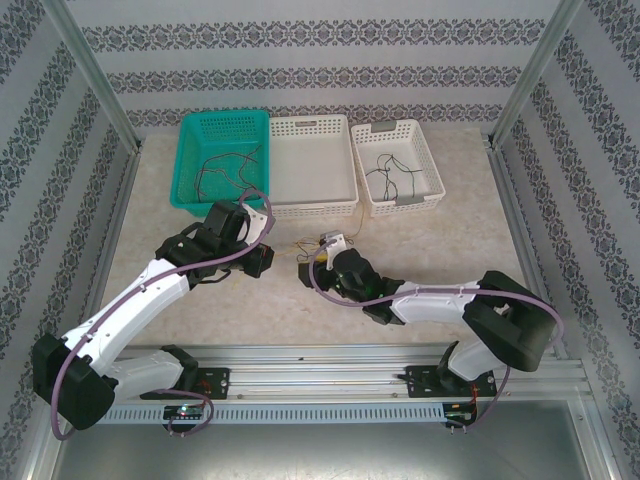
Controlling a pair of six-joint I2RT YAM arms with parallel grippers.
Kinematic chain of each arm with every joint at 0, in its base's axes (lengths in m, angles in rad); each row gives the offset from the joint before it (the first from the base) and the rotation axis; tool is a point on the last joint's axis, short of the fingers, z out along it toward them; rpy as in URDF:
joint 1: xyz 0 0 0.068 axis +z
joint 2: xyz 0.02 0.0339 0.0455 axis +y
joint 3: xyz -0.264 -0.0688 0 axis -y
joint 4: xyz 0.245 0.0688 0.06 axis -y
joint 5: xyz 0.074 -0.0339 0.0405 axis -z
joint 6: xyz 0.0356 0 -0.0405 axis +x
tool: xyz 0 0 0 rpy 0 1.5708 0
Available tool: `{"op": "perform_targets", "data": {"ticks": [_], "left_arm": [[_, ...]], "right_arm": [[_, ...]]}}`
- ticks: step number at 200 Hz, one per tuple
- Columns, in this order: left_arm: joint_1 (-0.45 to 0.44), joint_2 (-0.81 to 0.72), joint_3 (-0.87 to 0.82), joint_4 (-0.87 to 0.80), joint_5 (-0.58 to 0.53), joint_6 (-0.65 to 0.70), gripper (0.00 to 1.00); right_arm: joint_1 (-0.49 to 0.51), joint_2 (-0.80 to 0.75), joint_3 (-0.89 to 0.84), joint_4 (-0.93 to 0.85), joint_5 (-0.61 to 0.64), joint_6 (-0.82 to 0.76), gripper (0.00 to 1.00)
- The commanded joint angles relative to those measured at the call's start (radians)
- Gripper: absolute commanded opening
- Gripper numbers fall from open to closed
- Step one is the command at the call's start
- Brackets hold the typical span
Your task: Untangle the cables
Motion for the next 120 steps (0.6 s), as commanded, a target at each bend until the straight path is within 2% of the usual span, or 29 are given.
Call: {"op": "perform_targets", "data": {"ticks": [1,22,71,120], "left_arm": [[-0.012,-0.016,-0.007,0.032,0.013,0.002,0.0],[-0.011,-0.017,-0.007,0.033,0.014,0.004,0.0],[-0.011,-0.019,-0.009,0.033,0.014,0.006,0.0],[-0.012,-0.021,-0.006,0.031,0.017,0.006,0.0]], "right_arm": [[-0.006,0.014,0.025,0.098,0.014,-0.001,0.49],[-0.008,0.044,0.032,0.13,0.005,0.003,0.48],[-0.023,0.101,0.046,0.151,0.033,0.021,0.32],[-0.034,0.062,0.025,0.141,0.065,0.018,0.06]]}}
